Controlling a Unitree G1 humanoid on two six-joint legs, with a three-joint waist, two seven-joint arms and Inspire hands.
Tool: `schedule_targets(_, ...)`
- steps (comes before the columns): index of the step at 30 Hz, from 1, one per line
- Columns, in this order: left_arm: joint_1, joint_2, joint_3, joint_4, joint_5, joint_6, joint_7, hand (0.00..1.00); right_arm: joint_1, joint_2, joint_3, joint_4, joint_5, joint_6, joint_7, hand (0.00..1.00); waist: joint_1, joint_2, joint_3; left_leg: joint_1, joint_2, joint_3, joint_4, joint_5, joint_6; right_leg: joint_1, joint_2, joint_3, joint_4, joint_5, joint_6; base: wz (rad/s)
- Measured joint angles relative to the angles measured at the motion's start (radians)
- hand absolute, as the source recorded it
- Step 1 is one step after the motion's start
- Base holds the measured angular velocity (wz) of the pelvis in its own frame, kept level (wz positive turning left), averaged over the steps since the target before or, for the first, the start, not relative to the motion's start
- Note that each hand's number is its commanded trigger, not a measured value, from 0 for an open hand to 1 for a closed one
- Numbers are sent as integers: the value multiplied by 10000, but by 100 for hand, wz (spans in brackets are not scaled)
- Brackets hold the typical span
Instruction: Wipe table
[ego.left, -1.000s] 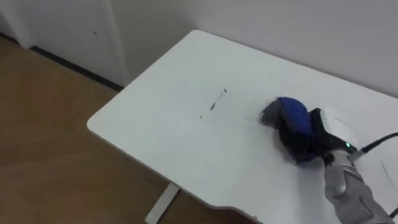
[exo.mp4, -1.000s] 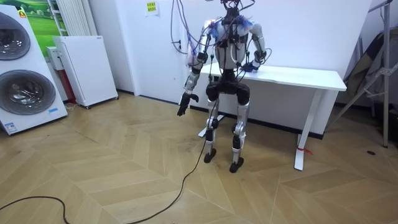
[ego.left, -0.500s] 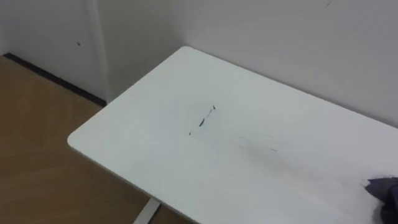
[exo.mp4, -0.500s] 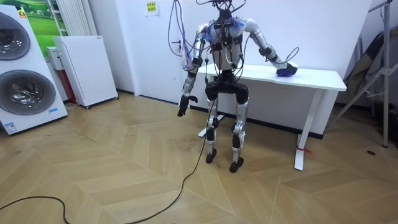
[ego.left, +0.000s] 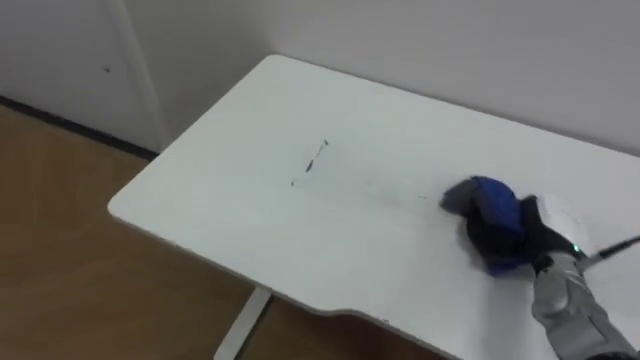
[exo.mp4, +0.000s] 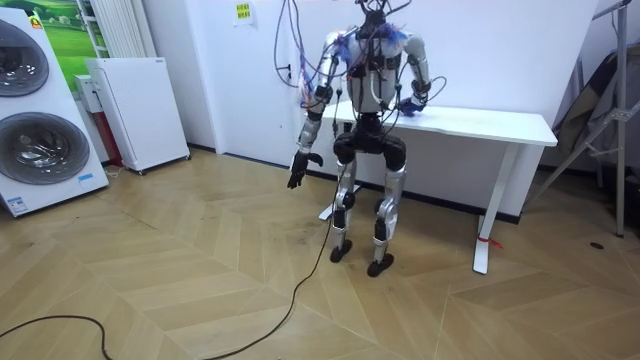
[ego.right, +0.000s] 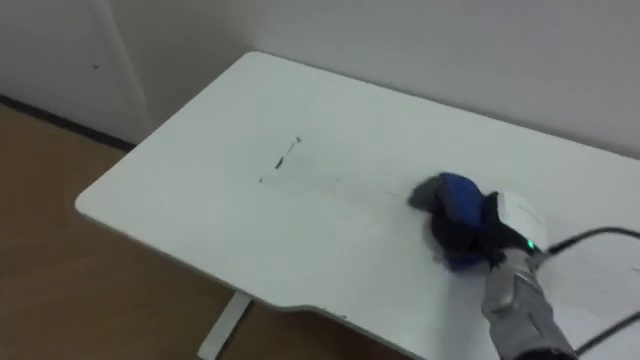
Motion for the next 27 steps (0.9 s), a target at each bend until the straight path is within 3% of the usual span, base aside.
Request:
schedule_targets(1, 24, 7, -1, -33, 28, 91, -1, 0, 17, -232, -1, 167, 102, -87, 24, 100, -70, -104, 13, 1, -66, 35, -104, 109, -3, 50, -16, 48, 15, -143, 8, 98)
schedule_targets(3, 104, 8, 1, -71, 33, 102, -3, 0, 203, -641, -22, 621, 276, -198, -47, 100, -108, -101, -4, 5, -91, 97, -225, 179, 13, 102, -148, 39, 129, -315, 49, 78)
schedule_targets(6, 396, 15, 151, -57, 203, 105, 0, 0, 931, -1138, -723, 884, 341, -786, -360, 100, -416, -227, -77, 54, -134, 265, -305, 185, 24, 284, -170, 180, 38, -381, 114, 32)
schedule_targets(8, 421, 102, 504, -40, 192, 52, -1, 0, 1775, -1341, -1432, 1116, 638, -1048, -563, 100, -630, -440, -121, 117, -104, 713, -325, 182, 26, 456, -143, 290, -111, -383, 119, 8)
schedule_targets(9, 409, 107, 607, -28, 193, 26, -1, 0, 2030, -1369, -1597, 1135, 739, -1087, -607, 100, -705, -651, -157, 145, -105, 781, -324, 182, 27, 502, -145, 288, -108, -383, 120, 11)
schedule_targets(10, 375, 147, 626, 41, 197, 3, -1, 0, 2356, -1360, -1854, 1362, 801, -1213, -625, 100, -983, -728, -191, 251, -97, 967, -320, 169, 45, 651, -140, 332, -115, -382, 121, 14)
schedule_targets(11, 250, 144, 625, 149, 199, -43, 0, 0, 2637, -1320, -2234, 1625, 823, -1269, -638, 100, -1244, -760, -257, 368, -52, 1206, -305, 120, 110, 759, -113, 496, -107, -379, 125, 9)
schedule_targets(13, 118, 100, 618, 148, 189, -248, -1, 0, 3092, -1330, -2669, 1774, 860, -1265, -643, 100, -1363, -813, -270, 533, 69, 1601, -287, -16, 135, 824, -53, 869, -72, -378, 128, -28)
schedule_targets(18, -216, 50, 568, 191, 139, -234, -2, 0, 3651, -1276, -2773, 1673, 1141, -1090, -797, 100, -1370, -625, -298, 843, 299, 1854, 152, -669, 154, 1083, 136, 751, -68, -380, 145, -62)
schedule_targets(21, -578, -19, 299, 202, 118, -170, -6, 0, 3424, -875, -2420, 1021, 1018, -349, -1078, 100, -1211, -391, -271, 844, 488, 2025, 688, -976, 179, 928, 146, 951, 171, -397, 72, -68)
schedule_targets(23, -922, -23, -2, 207, 90, -70, 0, 0, 2700, -267, -1541, 545, 697, 419, -1188, 100, -481, -141, -254, 825, 675, 2312, 1110, -1244, 162, 292, 48, 1154, 1066, -551, -12, -131)
schedule_targets(24, -986, -29, -7, 279, 52, -45, 0, 0, 2403, -66, -1155, 459, 599, 559, -1185, 100, -263, -174, -219, 799, 701, 2360, 1211, -1308, 163, 69, -26, 1125, 1368, -597, -41, -162)
schedule_targets(26, -1506, -3, -6, 577, -260, 48, 1, 0, 920, 1066, 372, 384, -222, 712, -986, 100, 577, -5, -116, 495, 807, 2383, 1866, -1686, 118, -705, -504, 202, 2585, -735, -194, -154)
schedule_targets(27, -1695, 5, -6, 654, -265, 55, 1, 0, 521, 1303, 645, 389, -526, 710, -878, 100, 720, 3, -62, 309, 827, 2363, 2103, -1788, 99, -914, -625, -57, 2844, -786, -244, -94)
